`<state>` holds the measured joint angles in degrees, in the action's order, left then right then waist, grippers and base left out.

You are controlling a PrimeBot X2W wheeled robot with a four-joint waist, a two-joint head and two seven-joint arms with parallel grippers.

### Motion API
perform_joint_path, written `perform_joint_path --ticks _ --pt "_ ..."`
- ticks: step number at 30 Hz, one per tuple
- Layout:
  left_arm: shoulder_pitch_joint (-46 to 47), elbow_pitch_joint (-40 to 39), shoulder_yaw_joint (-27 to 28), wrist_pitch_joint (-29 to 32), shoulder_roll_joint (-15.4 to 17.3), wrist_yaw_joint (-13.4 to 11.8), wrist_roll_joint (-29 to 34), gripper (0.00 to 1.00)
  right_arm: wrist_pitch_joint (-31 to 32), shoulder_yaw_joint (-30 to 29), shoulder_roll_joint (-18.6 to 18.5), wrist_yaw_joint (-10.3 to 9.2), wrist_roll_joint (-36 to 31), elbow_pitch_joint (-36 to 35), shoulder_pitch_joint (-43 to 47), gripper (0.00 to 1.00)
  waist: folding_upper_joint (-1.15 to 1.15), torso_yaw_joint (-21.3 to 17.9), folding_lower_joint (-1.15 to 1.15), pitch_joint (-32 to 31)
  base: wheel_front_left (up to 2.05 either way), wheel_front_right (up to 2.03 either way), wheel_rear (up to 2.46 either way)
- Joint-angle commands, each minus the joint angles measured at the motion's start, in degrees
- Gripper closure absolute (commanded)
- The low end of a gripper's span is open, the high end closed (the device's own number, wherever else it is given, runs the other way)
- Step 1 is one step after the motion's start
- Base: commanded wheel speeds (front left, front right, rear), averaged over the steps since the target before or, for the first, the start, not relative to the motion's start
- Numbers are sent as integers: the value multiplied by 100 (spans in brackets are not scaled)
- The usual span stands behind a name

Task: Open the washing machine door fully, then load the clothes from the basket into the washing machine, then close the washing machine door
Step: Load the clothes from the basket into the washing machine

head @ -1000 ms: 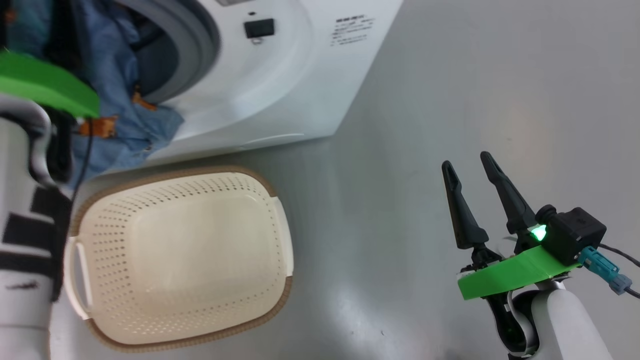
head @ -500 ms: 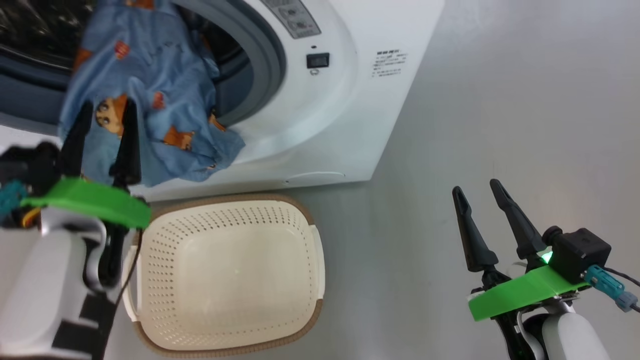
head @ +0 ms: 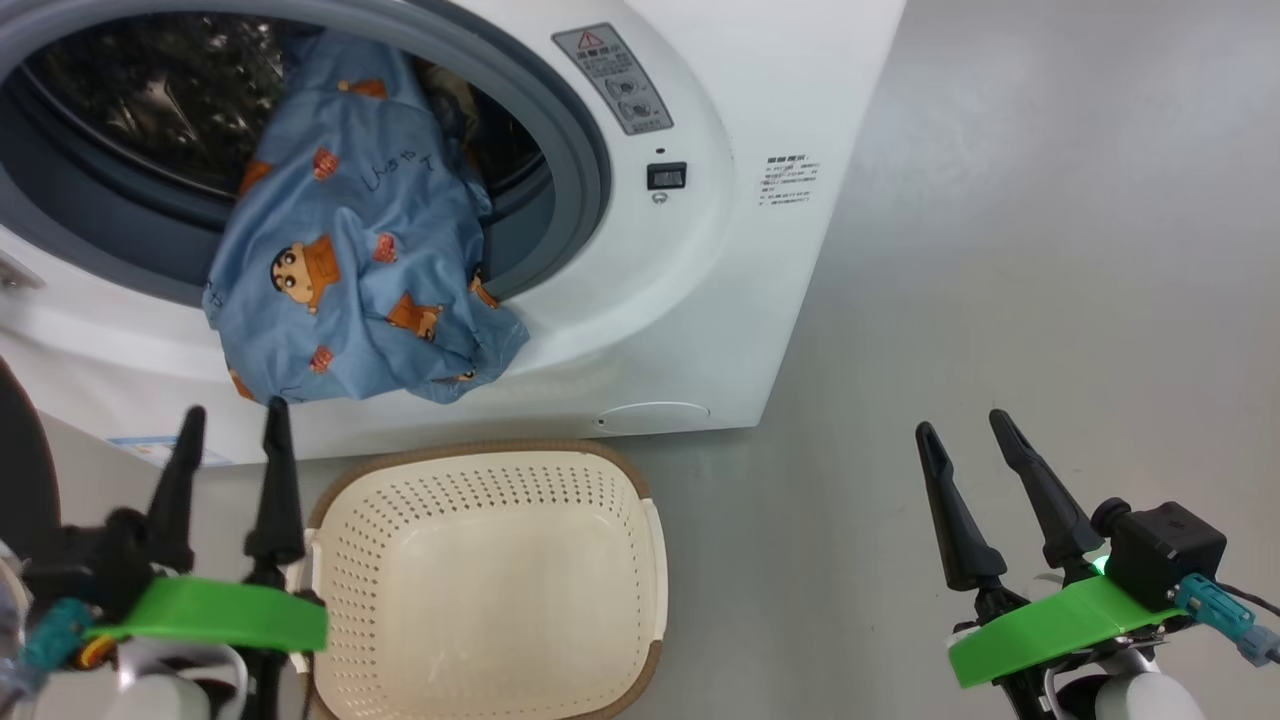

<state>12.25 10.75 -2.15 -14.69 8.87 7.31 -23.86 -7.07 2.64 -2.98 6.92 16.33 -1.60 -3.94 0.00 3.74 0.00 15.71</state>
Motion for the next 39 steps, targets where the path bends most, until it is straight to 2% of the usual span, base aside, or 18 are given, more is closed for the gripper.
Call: perform_joint_path --ticks 1,5,11,31,34,39 --pt "-88 -266 229 -30 46 -7 156 0 -4 109 11 57 34 -166 41 0 0 12 0 -67 0 0 0" --pt "-400 -509 206 -30 -198 0 377 0 -5 105 11 57 53 -177 78 0 0 18 0 -107 0 0 0" --pt "-613 -680 162 -30 -371 10 606 0 0 108 11 57 60 -187 89 0 0 22 0 -111 0 0 0" --pt "-649 -620 16 -30 -439 17 647 0 3 139 11 57 37 -155 98 0 0 -33 0 -67 0 0 0" --pt "-644 -536 -38 -30 -447 17 480 0 11 151 11 57 29 -155 103 0 0 -47 0 -60 0 0 0" --pt "-552 -188 -153 -30 -489 17 -196 0 21 187 11 57 20 -162 87 0 0 -98 0 -8 0 0 0"
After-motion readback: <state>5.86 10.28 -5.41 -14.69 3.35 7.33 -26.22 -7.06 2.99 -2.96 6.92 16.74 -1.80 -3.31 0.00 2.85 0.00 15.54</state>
